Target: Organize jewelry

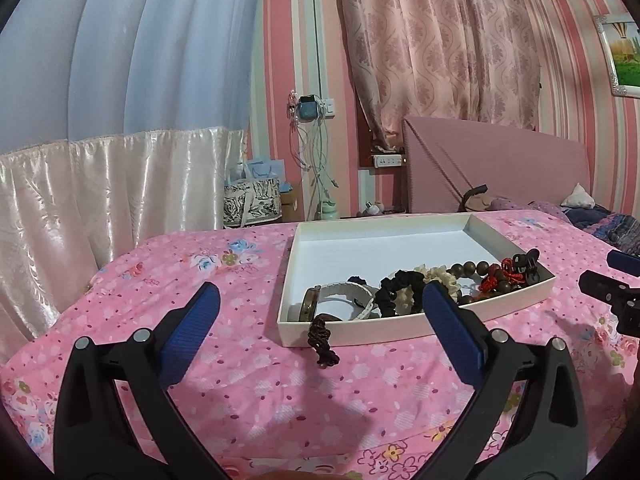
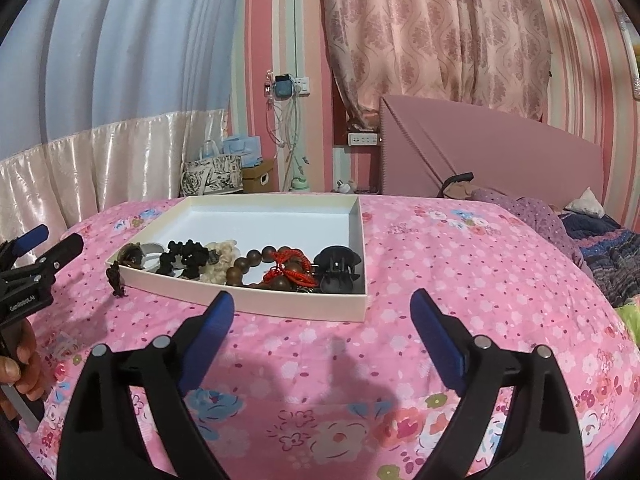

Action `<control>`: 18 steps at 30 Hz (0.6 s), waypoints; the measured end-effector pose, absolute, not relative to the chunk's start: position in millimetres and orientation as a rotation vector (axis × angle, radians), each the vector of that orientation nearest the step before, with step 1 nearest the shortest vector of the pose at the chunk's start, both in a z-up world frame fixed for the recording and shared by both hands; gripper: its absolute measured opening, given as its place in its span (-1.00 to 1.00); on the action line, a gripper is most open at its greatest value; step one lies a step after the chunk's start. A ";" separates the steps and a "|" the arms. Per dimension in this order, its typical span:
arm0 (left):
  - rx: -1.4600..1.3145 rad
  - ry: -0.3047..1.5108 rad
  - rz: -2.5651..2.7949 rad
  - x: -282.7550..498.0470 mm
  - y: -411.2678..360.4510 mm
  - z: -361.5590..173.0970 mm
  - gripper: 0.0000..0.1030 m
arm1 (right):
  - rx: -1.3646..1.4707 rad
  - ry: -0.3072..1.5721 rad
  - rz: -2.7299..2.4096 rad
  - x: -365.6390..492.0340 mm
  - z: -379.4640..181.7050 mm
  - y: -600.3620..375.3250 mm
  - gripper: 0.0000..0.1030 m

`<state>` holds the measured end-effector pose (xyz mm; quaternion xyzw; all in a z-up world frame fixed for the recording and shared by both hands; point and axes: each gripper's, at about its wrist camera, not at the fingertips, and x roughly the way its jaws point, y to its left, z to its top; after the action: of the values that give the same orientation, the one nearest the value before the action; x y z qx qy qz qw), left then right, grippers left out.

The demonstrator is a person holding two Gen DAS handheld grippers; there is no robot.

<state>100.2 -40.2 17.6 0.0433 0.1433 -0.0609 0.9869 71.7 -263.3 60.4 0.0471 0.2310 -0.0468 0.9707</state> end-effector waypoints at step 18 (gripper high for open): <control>0.088 0.285 -0.114 100.1 -38.7 18.4 0.94 | 0.082 0.457 -0.105 72.1 60.8 -261.0 0.78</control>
<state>100.1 -38.7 18.4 0.0438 0.1421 -0.0566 0.9873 72.1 -261.0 60.8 0.0407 0.2265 -0.0519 0.9718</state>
